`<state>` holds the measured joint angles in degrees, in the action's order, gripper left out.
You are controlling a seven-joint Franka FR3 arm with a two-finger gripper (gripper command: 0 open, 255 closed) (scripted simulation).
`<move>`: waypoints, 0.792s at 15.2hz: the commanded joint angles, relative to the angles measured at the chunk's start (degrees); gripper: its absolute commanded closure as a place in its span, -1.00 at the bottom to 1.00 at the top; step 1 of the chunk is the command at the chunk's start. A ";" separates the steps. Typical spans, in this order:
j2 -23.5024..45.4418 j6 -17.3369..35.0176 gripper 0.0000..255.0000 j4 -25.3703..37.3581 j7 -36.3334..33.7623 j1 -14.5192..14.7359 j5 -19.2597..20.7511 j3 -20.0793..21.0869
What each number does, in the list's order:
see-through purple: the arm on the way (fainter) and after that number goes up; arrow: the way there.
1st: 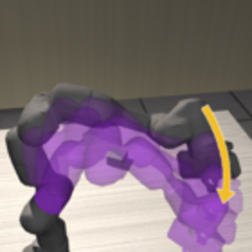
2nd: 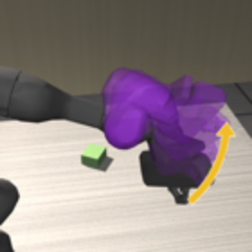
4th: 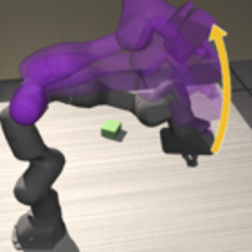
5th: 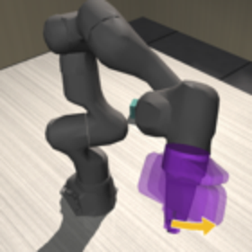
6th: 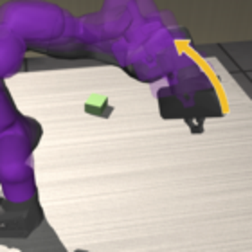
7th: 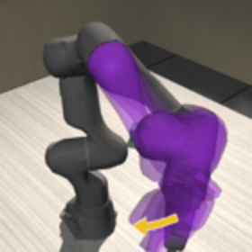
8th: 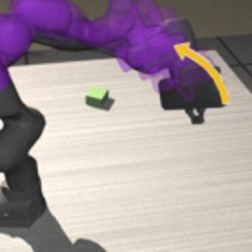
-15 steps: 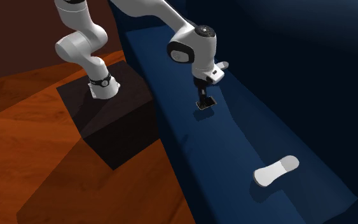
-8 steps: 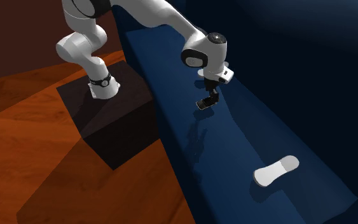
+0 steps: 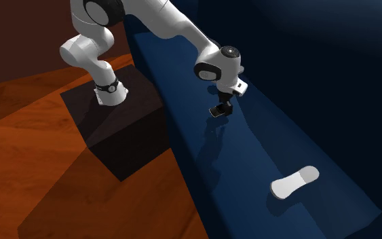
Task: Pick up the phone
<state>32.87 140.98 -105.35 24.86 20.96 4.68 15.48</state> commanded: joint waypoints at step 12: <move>-0.21 -0.14 1.00 -0.03 0.01 -0.03 -0.04 0.05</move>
<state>32.89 141.13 -105.35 24.83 20.98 4.72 15.45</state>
